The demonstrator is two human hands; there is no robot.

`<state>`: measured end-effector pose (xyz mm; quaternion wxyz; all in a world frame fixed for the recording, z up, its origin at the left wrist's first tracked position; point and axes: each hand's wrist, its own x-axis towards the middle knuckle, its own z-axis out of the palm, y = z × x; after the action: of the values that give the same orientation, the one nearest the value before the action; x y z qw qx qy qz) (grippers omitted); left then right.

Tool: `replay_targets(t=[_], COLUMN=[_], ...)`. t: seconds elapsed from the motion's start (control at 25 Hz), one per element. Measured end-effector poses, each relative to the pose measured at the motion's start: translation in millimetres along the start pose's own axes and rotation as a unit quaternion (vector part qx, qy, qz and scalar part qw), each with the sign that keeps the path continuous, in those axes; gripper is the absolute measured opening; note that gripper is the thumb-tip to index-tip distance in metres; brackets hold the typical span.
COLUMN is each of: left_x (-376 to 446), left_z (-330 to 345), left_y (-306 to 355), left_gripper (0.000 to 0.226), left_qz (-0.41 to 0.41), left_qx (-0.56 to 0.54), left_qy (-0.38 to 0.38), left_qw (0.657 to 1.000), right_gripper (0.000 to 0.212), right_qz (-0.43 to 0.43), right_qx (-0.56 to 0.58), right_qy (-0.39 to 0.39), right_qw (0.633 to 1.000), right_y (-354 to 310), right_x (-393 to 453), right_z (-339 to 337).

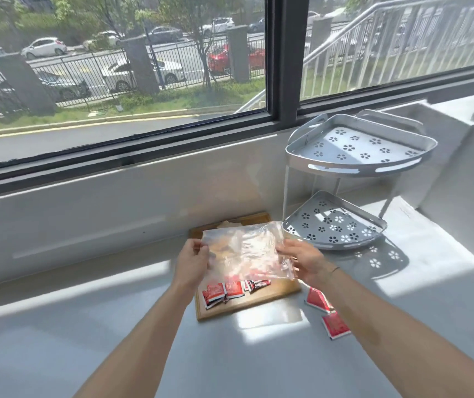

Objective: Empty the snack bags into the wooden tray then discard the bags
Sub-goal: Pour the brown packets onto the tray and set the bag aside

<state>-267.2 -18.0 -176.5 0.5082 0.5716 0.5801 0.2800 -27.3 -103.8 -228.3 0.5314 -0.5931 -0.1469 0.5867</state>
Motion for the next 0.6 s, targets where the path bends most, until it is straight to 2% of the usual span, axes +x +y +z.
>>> replay_targets(t=[0.12, 0.24, 0.4, 0.6], left_x=[-24.9, -48.4, -78.7, -110.3], left_z=[35.4, 79.7, 145.7, 226.9], left_y=[-5.1, -6.6, -4.7, 1.0], left_gripper=[0.009, 0.01, 0.007, 0.01], left_qz=[-0.041, -0.08, -0.071, -0.036], left_qx=[-0.063, -0.099, -0.067, 0.0], left_qy=[-0.051, -0.114, -0.164, -0.209], left_qw=[0.996, 0.985, 0.982, 0.977], right_gripper=[0.021, 0.029, 0.019, 0.02], right_qz=[0.003, -0.011, -0.009, 0.016], right_qx=[0.0, 0.029, 0.014, -0.049], right_qy=[0.018, 0.056, 0.153, 0.179], right_qw=[1.0, 0.998, 0.988, 0.983], right_y=[8.1, 16.8, 31.0, 57.4], right_x=[-41.3, -81.2, -140.5, -210.8], right_z=[-44.2, -94.2, -160.8, -237.9])
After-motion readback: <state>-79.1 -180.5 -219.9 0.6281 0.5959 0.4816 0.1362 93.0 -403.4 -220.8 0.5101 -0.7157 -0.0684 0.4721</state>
